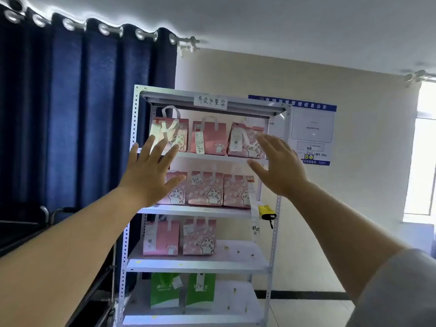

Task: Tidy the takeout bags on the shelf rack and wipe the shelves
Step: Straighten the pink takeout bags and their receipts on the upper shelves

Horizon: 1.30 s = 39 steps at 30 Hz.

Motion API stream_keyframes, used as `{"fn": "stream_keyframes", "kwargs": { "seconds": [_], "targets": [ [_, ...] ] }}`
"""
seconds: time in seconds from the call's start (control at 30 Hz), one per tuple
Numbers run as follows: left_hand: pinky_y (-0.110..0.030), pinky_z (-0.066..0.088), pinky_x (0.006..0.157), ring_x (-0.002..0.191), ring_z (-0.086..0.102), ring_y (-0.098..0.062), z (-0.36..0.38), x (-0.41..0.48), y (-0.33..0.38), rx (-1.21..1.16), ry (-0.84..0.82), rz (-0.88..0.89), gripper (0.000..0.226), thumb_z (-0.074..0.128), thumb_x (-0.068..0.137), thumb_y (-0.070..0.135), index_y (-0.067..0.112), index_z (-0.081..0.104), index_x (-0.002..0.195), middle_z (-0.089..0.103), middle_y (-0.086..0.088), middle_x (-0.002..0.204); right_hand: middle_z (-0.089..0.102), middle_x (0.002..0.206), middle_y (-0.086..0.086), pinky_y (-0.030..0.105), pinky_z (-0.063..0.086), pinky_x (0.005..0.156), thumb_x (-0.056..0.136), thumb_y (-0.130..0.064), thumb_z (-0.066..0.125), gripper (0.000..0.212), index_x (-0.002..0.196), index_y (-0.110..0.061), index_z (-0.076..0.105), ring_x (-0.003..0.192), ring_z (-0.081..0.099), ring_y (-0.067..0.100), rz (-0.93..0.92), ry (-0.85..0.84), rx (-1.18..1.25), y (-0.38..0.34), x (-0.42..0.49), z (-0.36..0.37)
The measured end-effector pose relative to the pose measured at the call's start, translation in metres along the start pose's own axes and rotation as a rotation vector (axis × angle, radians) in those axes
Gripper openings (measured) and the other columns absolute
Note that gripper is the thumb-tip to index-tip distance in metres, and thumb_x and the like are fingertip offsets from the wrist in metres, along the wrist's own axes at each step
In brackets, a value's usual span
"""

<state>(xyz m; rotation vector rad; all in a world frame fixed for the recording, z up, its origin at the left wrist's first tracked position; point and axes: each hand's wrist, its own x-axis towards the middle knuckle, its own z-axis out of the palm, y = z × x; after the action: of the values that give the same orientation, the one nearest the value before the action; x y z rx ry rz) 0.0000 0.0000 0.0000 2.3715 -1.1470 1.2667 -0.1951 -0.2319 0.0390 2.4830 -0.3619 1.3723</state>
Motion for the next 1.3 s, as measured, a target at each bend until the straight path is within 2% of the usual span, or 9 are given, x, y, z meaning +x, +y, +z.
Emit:
{"fn": "stream_keyframes", "kwargs": {
  "seconds": [0.23, 0.37, 0.47, 0.6, 0.87, 0.97, 1.13, 1.3],
  "targets": [
    [-0.05, 0.002, 0.114, 0.144, -0.005, -0.026, 0.049, -0.016, -0.007, 0.037, -0.073, -0.051, 0.08, 0.012, 0.082, 0.067, 0.024, 0.003, 0.149, 0.006, -0.006, 0.157, 0.037, 0.147, 0.002, 0.042, 0.031, 0.107, 0.09, -0.055, 0.042, 0.066, 0.144, -0.021, 0.028, 0.134, 0.035, 0.02, -0.01, -0.097, 0.088, -0.001, -0.007, 0.067],
    [-0.05, 0.008, 0.114, 0.144, 0.004, -0.026, 0.076, -0.011, -0.019, 0.01, -0.11, -0.076, 0.075, 0.025, 0.087, 0.064, 0.023, 0.012, 0.148, 0.016, -0.005, 0.155, 0.04, 0.145, 0.001, 0.042, 0.036, 0.105, 0.089, -0.055, 0.044, 0.066, 0.143, -0.021, 0.028, 0.131, 0.038, 0.021, 0.044, -0.157, 0.207, -0.005, 0.003, 0.114],
    [-0.046, 0.017, 0.114, 0.142, 0.011, -0.024, 0.097, 0.001, -0.037, 0.065, -0.117, -0.073, 0.074, 0.026, 0.087, 0.064, 0.022, 0.015, 0.147, 0.021, -0.002, 0.152, 0.04, 0.145, 0.0, 0.042, 0.038, 0.102, 0.089, -0.056, 0.044, 0.065, 0.143, -0.023, 0.029, 0.13, 0.04, 0.022, 0.075, -0.17, 0.262, -0.012, 0.02, 0.154],
    [-0.039, 0.025, 0.111, 0.14, 0.018, -0.021, 0.131, 0.029, -0.072, 0.125, -0.122, -0.08, 0.073, 0.027, 0.087, 0.064, 0.022, 0.019, 0.146, 0.026, -0.002, 0.149, 0.042, 0.144, -0.001, 0.042, 0.042, 0.097, 0.089, -0.056, 0.045, 0.063, 0.142, -0.025, 0.03, 0.126, 0.045, 0.022, 0.116, -0.166, 0.318, -0.023, 0.053, 0.214],
    [-0.035, 0.039, 0.097, 0.129, 0.035, -0.018, 0.222, 0.111, -0.153, 0.077, -0.118, -0.086, 0.067, 0.033, 0.087, 0.063, 0.022, 0.031, 0.14, 0.04, 0.002, 0.14, 0.046, 0.142, 0.001, 0.038, 0.041, 0.097, 0.09, -0.052, 0.046, 0.06, 0.141, -0.022, 0.034, 0.124, 0.047, 0.02, 0.158, -0.149, 0.419, -0.041, 0.151, 0.336],
    [-0.037, 0.04, 0.095, 0.125, 0.038, -0.02, 0.256, 0.139, -0.175, 0.039, -0.115, -0.111, 0.065, 0.038, 0.086, 0.062, 0.022, 0.036, 0.137, 0.043, 0.002, 0.135, 0.05, 0.137, 0.001, 0.037, 0.042, 0.096, 0.09, -0.05, 0.048, 0.058, 0.139, -0.02, 0.038, 0.117, 0.052, 0.018, 0.161, -0.117, 0.459, -0.043, 0.181, 0.377],
    [-0.035, 0.041, 0.095, 0.12, 0.038, -0.019, 0.311, 0.183, -0.205, 0.016, -0.1, -0.116, 0.064, 0.037, 0.086, 0.062, 0.023, 0.035, 0.137, 0.044, 0.004, 0.132, 0.05, 0.137, 0.002, 0.041, 0.043, 0.101, 0.09, -0.045, 0.05, 0.056, 0.138, -0.018, 0.039, 0.122, 0.048, 0.019, 0.147, -0.14, 0.467, -0.035, 0.222, 0.439],
    [-0.035, 0.042, 0.093, 0.118, 0.038, -0.02, 0.368, 0.222, -0.229, -0.019, -0.066, -0.127, 0.066, 0.037, 0.085, 0.064, 0.023, 0.037, 0.137, 0.046, 0.004, 0.129, 0.052, 0.134, 0.002, 0.038, 0.045, 0.097, 0.09, -0.039, 0.054, 0.053, 0.137, -0.017, 0.042, 0.119, 0.051, 0.019, 0.104, -0.075, 0.513, -0.023, 0.265, 0.498]
  ]
}}
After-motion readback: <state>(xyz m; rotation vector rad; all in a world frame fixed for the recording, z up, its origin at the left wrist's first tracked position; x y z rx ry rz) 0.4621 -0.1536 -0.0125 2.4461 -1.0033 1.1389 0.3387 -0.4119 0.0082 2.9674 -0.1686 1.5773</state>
